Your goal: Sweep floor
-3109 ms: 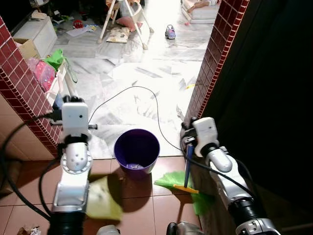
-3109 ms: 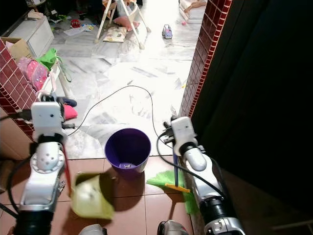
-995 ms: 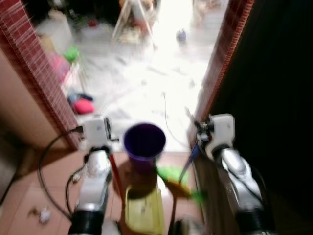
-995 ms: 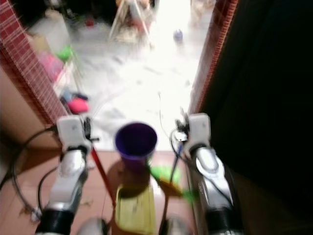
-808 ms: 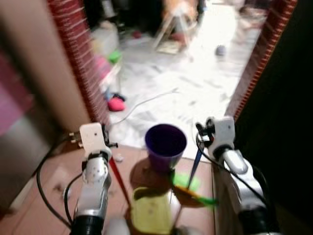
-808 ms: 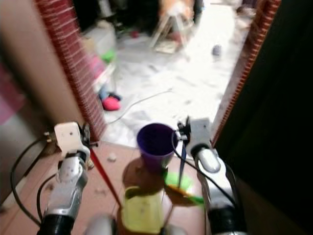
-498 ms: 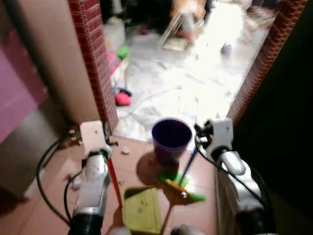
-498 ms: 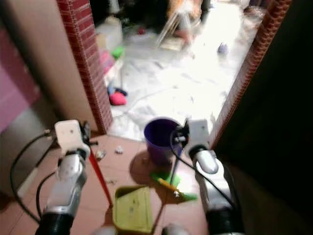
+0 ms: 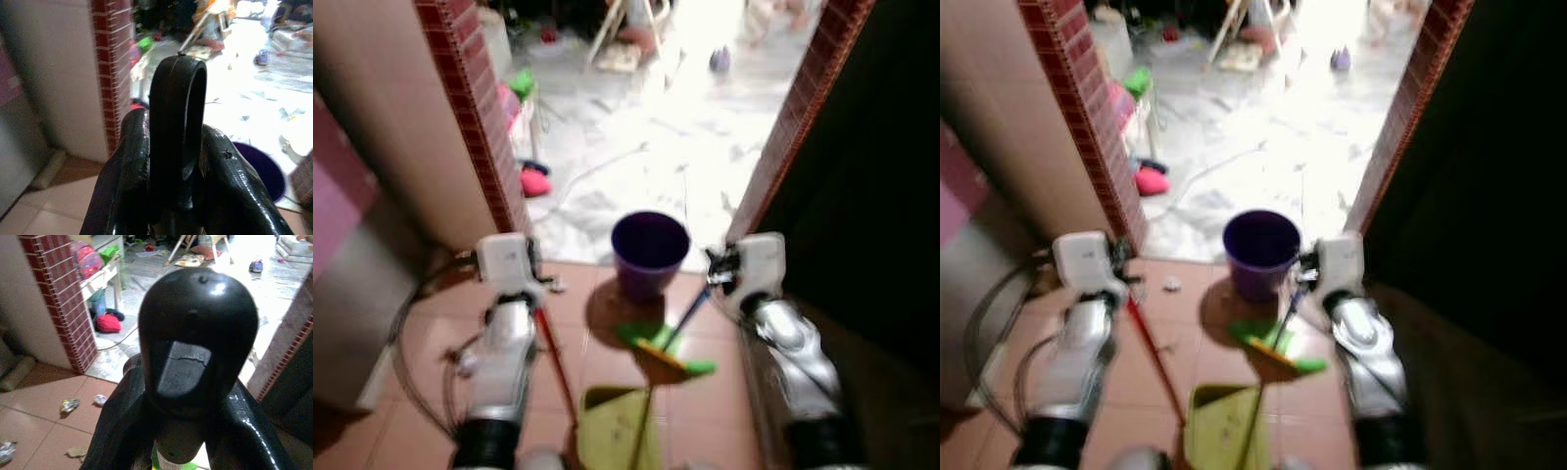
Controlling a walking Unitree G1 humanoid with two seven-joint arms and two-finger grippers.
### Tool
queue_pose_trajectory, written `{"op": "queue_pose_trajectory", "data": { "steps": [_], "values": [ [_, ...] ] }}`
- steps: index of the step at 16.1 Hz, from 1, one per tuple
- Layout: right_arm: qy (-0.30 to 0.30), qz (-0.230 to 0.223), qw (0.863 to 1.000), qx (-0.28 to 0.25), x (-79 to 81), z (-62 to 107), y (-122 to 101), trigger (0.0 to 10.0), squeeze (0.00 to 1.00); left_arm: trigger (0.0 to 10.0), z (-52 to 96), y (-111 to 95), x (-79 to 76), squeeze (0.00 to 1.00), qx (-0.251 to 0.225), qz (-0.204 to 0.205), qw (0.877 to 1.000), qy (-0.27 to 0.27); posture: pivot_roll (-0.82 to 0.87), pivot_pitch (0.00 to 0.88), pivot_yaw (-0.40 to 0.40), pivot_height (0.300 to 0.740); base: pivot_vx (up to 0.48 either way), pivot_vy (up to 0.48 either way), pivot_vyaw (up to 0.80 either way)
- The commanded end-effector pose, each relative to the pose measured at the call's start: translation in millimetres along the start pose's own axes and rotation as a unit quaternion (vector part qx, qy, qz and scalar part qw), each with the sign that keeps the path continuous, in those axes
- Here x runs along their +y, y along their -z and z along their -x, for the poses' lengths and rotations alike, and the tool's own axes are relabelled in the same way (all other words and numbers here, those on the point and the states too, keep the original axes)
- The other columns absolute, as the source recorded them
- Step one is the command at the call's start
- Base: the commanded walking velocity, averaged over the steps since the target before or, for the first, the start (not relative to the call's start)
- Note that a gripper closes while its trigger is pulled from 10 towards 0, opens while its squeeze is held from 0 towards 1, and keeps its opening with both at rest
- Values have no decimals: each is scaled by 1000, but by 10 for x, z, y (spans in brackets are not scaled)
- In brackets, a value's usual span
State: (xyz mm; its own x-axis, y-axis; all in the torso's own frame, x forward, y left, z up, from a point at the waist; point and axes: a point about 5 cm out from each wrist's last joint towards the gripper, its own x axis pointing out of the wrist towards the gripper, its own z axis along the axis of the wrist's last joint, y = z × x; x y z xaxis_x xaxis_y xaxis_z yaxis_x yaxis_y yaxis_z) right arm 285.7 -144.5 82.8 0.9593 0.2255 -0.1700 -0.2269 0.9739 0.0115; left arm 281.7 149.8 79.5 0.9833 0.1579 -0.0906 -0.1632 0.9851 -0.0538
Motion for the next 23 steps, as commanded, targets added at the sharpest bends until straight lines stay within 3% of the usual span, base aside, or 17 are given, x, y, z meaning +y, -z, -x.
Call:
{"op": "queue_pose_trajectory", "data": {
  "steps": [1,14,19,23],
  "values": [
    [1,-16,1000,21,-29,30,81,10000,0,10000,-23,-148,-98,0,-29,5,1000,13,-87,0,-3,740,0,480,-575],
    [-2,-20,1000,19,15,-30,76,10000,0,10000,-35,-219,-114,0,-33,-5,999,28,-72,0,12,740,0,475,0],
    [0,-20,1000,18,9,-30,76,10000,0,10000,-18,-253,-152,0,-37,0,999,39,-72,0,11,740,0,0,0],
    [2,-19,1000,16,12,-22,77,10000,0,10000,28,-166,-226,0,-18,-4,998,60,-85,0,22,740,0,0,0]
  ]
}}
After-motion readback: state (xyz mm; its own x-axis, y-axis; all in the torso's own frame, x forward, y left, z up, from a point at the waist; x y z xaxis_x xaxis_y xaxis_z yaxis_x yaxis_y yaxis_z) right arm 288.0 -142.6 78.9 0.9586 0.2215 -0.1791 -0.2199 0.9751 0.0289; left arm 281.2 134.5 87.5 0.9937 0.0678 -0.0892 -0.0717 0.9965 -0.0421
